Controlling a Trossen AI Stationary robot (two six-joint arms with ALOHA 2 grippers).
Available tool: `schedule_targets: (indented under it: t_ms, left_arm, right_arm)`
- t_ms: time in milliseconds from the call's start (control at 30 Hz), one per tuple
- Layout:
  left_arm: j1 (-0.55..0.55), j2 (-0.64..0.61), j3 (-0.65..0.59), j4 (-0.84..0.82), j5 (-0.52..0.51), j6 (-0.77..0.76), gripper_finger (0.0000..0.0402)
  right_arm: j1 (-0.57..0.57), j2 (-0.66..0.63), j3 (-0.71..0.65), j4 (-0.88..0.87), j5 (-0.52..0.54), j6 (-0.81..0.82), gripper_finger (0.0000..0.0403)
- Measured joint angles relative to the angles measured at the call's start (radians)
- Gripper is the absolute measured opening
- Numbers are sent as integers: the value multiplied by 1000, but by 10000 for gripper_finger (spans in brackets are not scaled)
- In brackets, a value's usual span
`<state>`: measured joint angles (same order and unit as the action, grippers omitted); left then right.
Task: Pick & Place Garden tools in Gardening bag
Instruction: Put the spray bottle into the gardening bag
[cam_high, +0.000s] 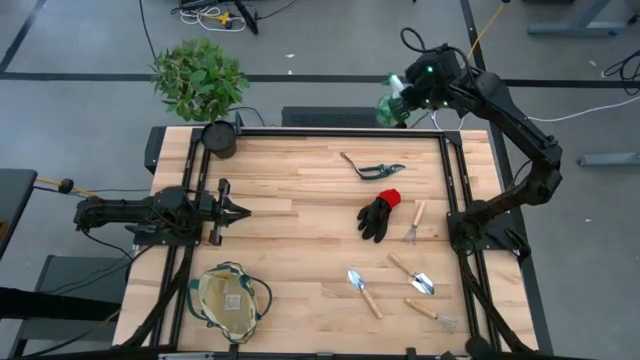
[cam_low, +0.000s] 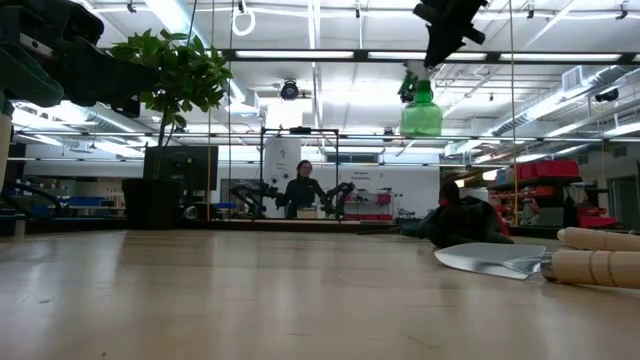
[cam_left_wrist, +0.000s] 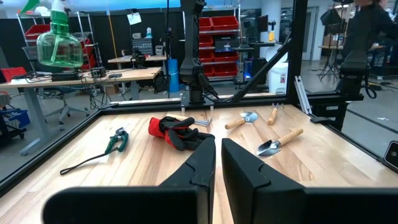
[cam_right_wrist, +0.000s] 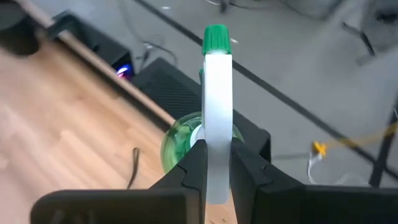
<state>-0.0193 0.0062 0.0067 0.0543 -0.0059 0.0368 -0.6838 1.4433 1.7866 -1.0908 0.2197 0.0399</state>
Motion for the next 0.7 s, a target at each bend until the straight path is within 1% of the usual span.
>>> schedule_targets:
  t_ms: [100, 233, 533, 700]
  left_arm:
    - [0, 0, 0, 0, 0, 0, 32]
    - [0, 0, 0, 0, 0, 0, 32]
    - [0, 0, 0, 0, 0, 0, 32]
    - [0, 0, 0, 0, 0, 0, 32]
  right_arm:
    - [19, 0, 5, 3, -53, -91, 44]
    - [47, 0, 7, 5, -128, -172, 44]
    - [130, 0, 7, 24, -263, -237, 44]
    - [176, 0, 7, 52, -300, -241, 44]
